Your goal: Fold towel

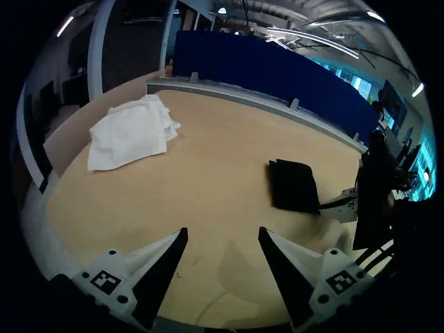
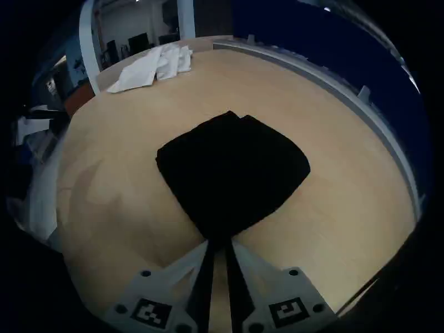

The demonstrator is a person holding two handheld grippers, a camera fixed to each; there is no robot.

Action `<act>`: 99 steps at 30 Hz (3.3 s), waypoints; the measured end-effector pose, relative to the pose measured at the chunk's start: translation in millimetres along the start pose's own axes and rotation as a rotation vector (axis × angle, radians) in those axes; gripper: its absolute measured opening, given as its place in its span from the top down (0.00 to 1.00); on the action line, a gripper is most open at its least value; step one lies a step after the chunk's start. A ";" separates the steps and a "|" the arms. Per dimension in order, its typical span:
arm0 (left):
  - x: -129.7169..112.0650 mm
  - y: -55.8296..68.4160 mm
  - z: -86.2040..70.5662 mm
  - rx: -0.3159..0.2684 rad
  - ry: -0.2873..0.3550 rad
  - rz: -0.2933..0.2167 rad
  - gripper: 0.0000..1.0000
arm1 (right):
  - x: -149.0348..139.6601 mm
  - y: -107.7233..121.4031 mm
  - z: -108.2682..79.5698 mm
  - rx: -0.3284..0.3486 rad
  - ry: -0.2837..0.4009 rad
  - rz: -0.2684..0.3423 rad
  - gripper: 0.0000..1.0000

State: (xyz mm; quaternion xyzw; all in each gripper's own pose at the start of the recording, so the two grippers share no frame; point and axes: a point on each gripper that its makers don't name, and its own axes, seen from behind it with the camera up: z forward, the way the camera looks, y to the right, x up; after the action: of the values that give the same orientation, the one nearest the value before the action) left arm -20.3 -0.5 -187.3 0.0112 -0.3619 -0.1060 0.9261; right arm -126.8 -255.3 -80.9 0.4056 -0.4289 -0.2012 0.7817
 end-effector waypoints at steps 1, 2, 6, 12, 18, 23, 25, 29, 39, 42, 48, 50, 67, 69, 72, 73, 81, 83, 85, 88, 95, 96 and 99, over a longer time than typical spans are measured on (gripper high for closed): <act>0.2 0.1 0.4 0.000 0.000 0.000 0.06 | 0.6 0.4 -0.5 0.000 0.000 0.001 0.88; 0.4 0.3 0.8 0.000 0.000 0.001 0.06 | 1.2 1.0 -1.2 0.000 -0.001 0.002 0.89; 1.4 1.2 2.8 -0.001 -0.001 0.004 0.06 | 4.7 4.3 -4.0 -0.005 0.002 0.003 0.90; 3.9 2.4 3.3 -0.005 0.000 0.009 0.06 | 19.6 11.0 -14.1 -0.008 0.042 0.008 0.91; 10.2 4.9 2.1 -0.011 0.005 0.017 0.06 | 48.4 20.2 -32.4 -0.028 0.106 0.007 0.92; 17.2 5.3 1.3 -0.014 0.014 0.025 0.06 | 77.4 26.3 -53.0 -0.043 0.164 0.001 0.92; 19.7 5.7 0.8 -0.015 0.019 0.026 0.06 | 88.1 29.2 -61.3 -0.052 0.185 -0.003 0.92; 24.0 7.2 -0.4 -0.021 0.028 0.026 0.06 | 109.0 35.3 -80.5 -0.071 0.225 -0.014 0.92; 30.8 15.4 -4.8 -0.038 0.045 0.034 0.06 | 147.3 54.7 -127.5 -0.127 0.305 -0.029 0.93; 33.3 18.2 -5.2 -0.044 0.050 0.038 0.06 | 154.1 61.4 -139.5 -0.142 0.324 -0.023 0.93; 40.1 25.5 -7.0 -0.059 0.059 0.050 0.06 | 155.7 76.9 -159.3 -0.176 0.342 -0.008 0.93; 41.7 27.5 -7.5 -0.063 0.061 0.055 0.06 | 154.6 82.7 -165.5 -0.185 0.347 0.001 0.93; 44.0 40.1 -6.6 -0.088 0.054 0.082 0.06 | 122.4 143.5 -220.1 -0.273 0.357 0.085 0.93; 44.4 41.3 -5.4 -0.089 0.054 0.086 0.06 | 114.6 154.4 -228.9 -0.288 0.354 0.098 0.93; 45.9 43.8 -3.7 -0.090 0.053 0.095 0.06 | 102.8 171.0 -242.8 -0.311 0.349 0.115 0.93; 46.5 44.6 -3.2 -0.091 0.053 0.098 0.06 | 99.0 176.6 -247.5 -0.319 0.347 0.120 0.93; 47.6 53.1 1.4 -0.093 0.046 0.114 0.06 | 64.7 225.6 -285.4 -0.387 0.311 0.146 0.93; 46.8 56.3 3.0 -0.095 0.040 0.118 0.06 | 56.8 238.0 -294.9 -0.401 0.300 0.149 0.93; 46.3 59.2 4.8 -0.097 0.036 0.121 0.06 | 49.6 250.0 -304.3 -0.417 0.292 0.152 0.93; 46.6 63.9 7.9 -0.100 0.033 0.128 0.06 | 38.5 268.8 -319.3 -0.445 0.281 0.160 0.93; 51.2 73.2 13.9 -0.103 0.027 0.146 0.06 | 12.7 307.2 -347.4 -0.500 0.267 0.195 0.93; 51.9 74.2 14.6 -0.103 0.027 0.148 0.06 | 9.2 311.9 -350.4 -0.506 0.265 0.200 0.93; 53.9 77.6 16.7 -0.103 0.025 0.153 0.06 | -2.2 325.5 -356.3 -0.521 0.252 0.215 0.93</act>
State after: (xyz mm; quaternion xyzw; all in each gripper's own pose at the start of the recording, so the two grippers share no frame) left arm 21.7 65.2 -131.5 -0.0629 -0.3444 -0.0532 0.9352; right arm 158.3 102.6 72.5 0.1658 -0.3029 -0.1688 0.9232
